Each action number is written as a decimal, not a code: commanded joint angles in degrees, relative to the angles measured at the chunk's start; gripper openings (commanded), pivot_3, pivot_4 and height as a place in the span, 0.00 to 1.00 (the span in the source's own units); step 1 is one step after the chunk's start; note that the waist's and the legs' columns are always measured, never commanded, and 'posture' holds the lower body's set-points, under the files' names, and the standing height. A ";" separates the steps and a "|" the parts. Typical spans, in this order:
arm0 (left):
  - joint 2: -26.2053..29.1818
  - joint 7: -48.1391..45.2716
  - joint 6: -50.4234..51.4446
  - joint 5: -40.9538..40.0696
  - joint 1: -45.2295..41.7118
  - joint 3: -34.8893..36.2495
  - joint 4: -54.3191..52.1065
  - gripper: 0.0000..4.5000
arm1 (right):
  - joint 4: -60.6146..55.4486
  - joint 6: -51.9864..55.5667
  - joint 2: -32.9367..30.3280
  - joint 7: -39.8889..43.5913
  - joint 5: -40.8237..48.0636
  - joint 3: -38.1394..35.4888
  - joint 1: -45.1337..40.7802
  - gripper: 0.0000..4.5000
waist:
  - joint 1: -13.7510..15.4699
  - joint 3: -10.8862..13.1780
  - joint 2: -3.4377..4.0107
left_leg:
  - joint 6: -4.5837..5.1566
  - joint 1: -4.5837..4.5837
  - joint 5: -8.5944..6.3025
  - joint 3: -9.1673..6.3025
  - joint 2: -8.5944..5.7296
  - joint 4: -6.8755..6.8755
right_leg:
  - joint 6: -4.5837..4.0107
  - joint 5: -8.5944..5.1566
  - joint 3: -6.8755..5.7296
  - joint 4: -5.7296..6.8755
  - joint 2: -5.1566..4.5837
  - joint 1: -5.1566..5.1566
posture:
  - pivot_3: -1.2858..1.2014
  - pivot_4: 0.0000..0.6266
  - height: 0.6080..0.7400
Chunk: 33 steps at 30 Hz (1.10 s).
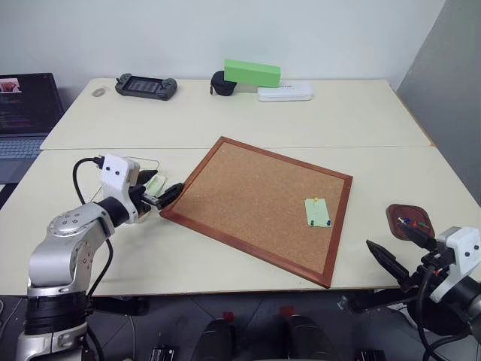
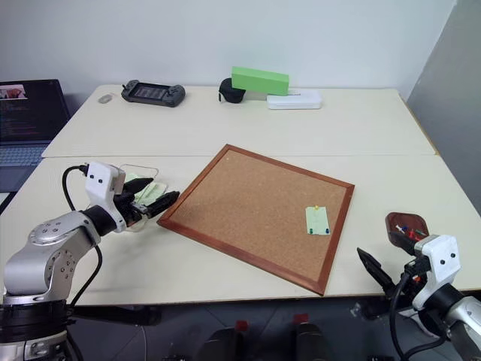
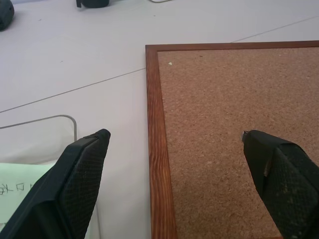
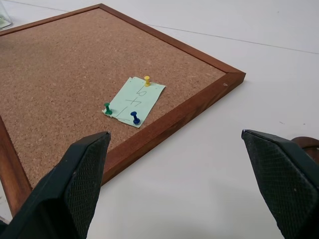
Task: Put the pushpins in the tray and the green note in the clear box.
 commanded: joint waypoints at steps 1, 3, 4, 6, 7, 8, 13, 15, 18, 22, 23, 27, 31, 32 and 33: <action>0.25 -1.99 -1.08 -0.91 -3.14 -1.17 -0.11 1.00 | -3.80 0.26 1.53 -2.27 0.53 2.90 -0.53 1.00 | 0.00 0.00 0.00 | 0.00 0.00 0.00 -0.01 0.00 0.00 | 0.00 0.00 0.00 0.00 0.00 0.00 | 0.52 0.24 1.00; 0.21 -3.31 -1.95 -0.43 -4.21 -2.57 0.70 1.00 | -4.68 0.31 2.16 -3.26 -0.13 5.30 -1.00 1.00 | -0.04 0.00 0.00 | 0.00 0.00 0.00 -0.01 0.00 0.01 | 0.00 0.00 -0.02 0.01 0.02 0.01 | 0.52 0.24 1.00; -0.11 -4.14 -2.19 -0.73 -5.03 -3.05 1.25 1.00 | -5.18 0.30 2.51 -3.92 -0.67 6.74 -1.41 1.00 | -0.05 0.00 0.00 | 0.00 0.01 0.00 0.00 -0.01 0.01 | 0.00 0.00 -0.01 0.01 0.03 0.01 | 0.52 0.24 1.00; -0.60 -5.39 -2.41 -1.16 -6.45 -3.89 2.15 1.00 | -5.82 0.42 2.98 -4.81 -1.06 8.73 -2.18 1.00 | -0.05 0.00 0.00 | 0.00 0.00 0.00 0.01 -0.02 0.01 | 0.00 0.00 -0.01 0.01 0.03 0.01 | 0.52 0.24 1.00; -0.60 -6.08 -2.52 -1.13 -6.94 -4.45 2.51 1.00 | -6.07 0.48 3.06 -5.22 -1.24 9.51 -2.43 1.00 | -0.05 0.00 0.00 | 0.00 0.00 0.00 0.02 -0.03 0.02 | 0.00 0.00 0.00 0.01 0.05 0.00 | 0.52 0.24 1.00; -0.84 -7.30 -2.82 -1.31 -7.91 -5.35 3.25 1.00 | -6.38 0.56 2.97 -5.49 -1.65 10.81 -3.03 1.00 | -0.05 0.00 0.00 | 0.00 0.00 0.00 0.02 -0.04 0.02 | 0.00 0.00 0.00 0.01 0.05 -0.01 | 0.52 0.24 1.00; -0.89 -17.81 -5.06 -2.19 -12.18 -10.77 6.87 0.80 | -6.89 2.12 1.62 -6.35 -2.35 15.39 -8.42 1.00 | -0.08 0.00 0.01 | -0.01 0.00 0.01 0.02 -0.04 0.05 | 0.00 0.00 -0.02 0.01 0.20 -0.01 | 0.52 0.24 1.00; -0.83 -20.48 -6.02 -1.97 -13.22 -12.16 8.08 0.71 | -6.51 2.48 1.18 -6.28 -2.54 16.22 -9.89 1.00 | -0.10 0.00 0.00 | -0.01 0.00 0.01 0.03 -0.06 0.05 | 0.00 0.00 -0.01 0.01 0.20 0.00 | 0.52 0.24 1.00; -1.38 -26.48 -8.66 -1.39 -15.80 -15.39 11.32 0.58 | -5.08 3.15 0.62 -5.50 -3.08 19.14 -13.31 1.00 | -0.18 0.00 0.00 | 0.00 -0.01 0.00 0.01 -0.04 0.03 | 0.00 0.00 -0.02 0.02 0.22 -0.03 | 0.52 0.24 1.00; -1.70 -33.24 -12.86 -0.11 -17.91 -18.76 14.99 0.40 | -2.96 3.62 0.07 -5.31 -3.71 21.51 -17.41 1.00 | -0.19 0.00 0.00 | 0.00 -0.02 0.01 0.00 -0.03 0.07 | 0.00 0.00 -0.02 0.04 0.29 -0.03 | 0.52 0.24 1.00; -1.95 -34.18 -14.09 0.41 -18.38 -19.37 16.00 0.36 | -2.37 3.58 -0.05 -5.16 -3.90 21.84 -18.28 1.00 | -0.19 0.00 0.00 | 0.00 -0.02 0.01 0.00 -0.03 0.07 | -0.01 0.00 -0.02 0.04 0.29 -0.03 | 0.52 0.24 1.00; -3.71 -35.60 -17.38 1.70 -20.00 -20.58 19.59 0.20 | -0.01 3.47 0.11 -5.05 -4.61 22.82 -20.98 1.00 | -0.18 0.00 0.00 | 0.00 -0.03 0.01 0.00 -0.02 0.07 | -0.01 0.00 -0.02 0.04 0.32 -0.04 | 0.52 0.24 1.00; -5.65 -35.62 -20.78 3.51 -20.41 -21.23 22.37 0.02 | 2.05 3.01 0.77 -5.20 -5.37 23.63 -22.79 1.00 | -0.18 0.00 0.00 | 0.01 -0.05 0.01 0.00 -0.02 0.08 | 0.00 0.00 -0.01 0.04 0.32 -0.04 | 0.52 0.24 1.00; -6.66 -34.79 -21.68 4.03 -20.70 -21.25 23.61 0.01 | 2.80 2.92 1.10 -5.36 -5.63 24.04 -23.49 1.00 | -0.19 0.00 0.00 | 0.01 -0.05 0.01 0.00 -0.02 0.08 | 0.00 0.00 -0.01 0.04 0.32 -0.05 | 0.52 0.24 1.00; -7.75 -33.96 -22.78 4.66 -20.91 -21.38 24.91 0.01 | 3.61 2.92 1.45 -5.58 -5.90 24.54 -24.29 1.00 | -0.20 0.00 0.00 | 0.01 -0.05 0.01 0.00 -0.02 0.08 | 0.00 0.01 -0.01 0.04 0.32 -0.05 | 0.52 0.24 1.00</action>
